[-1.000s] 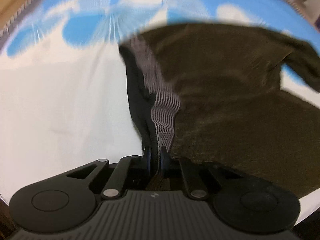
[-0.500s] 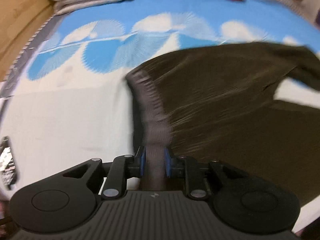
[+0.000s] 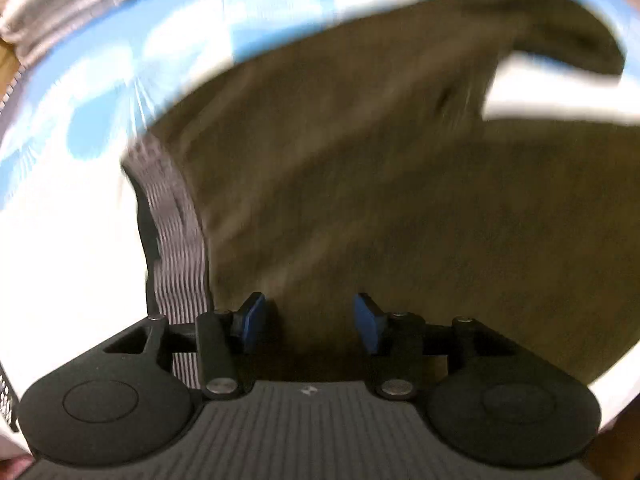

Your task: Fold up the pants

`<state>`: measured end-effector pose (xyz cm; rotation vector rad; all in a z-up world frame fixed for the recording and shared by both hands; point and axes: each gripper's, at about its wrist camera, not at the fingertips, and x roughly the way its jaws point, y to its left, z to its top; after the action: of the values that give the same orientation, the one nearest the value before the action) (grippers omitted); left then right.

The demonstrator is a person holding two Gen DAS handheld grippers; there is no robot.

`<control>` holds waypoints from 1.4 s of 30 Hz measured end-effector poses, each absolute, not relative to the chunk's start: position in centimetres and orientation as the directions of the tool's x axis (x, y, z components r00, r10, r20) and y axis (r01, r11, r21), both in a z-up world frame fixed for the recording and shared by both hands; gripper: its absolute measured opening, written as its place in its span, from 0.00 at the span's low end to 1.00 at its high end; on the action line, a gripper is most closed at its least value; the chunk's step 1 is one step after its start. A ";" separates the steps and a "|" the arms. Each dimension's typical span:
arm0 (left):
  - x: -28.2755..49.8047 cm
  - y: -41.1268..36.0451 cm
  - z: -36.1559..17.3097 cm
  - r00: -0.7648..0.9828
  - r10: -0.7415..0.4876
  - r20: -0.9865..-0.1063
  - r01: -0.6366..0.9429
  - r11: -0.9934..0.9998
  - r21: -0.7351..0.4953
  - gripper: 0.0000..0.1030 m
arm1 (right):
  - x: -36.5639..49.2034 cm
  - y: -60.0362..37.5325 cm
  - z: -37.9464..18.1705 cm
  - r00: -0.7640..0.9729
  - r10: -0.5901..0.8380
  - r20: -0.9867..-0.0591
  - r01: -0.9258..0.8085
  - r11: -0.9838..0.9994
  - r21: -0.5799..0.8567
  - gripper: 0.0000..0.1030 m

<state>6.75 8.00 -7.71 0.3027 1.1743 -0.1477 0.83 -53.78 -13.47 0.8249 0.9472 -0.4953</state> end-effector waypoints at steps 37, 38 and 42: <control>14.0 -1.5 -5.2 0.512 -0.099 -0.853 0.304 0.950 0.073 0.16 | 24.8 -45.6 -17.4 0.727 0.119 -0.676 0.358 0.775 0.521 0.11; 13.9 -1.6 -5.2 0.514 -0.099 -0.852 0.304 0.950 0.073 0.16 | 24.7 -45.3 -16.7 0.738 0.122 -0.664 0.335 0.788 0.517 0.07; 13.7 -1.8 -4.8 0.527 -0.105 -0.844 0.300 0.951 0.069 0.16 | 22.0 -45.4 -10.5 0.874 0.087 -0.478 0.238 0.781 0.578 0.06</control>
<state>13.66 -1.84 -4.80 0.2163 0.9887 -0.2440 22.00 -45.44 -10.51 0.6774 0.5098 -0.0857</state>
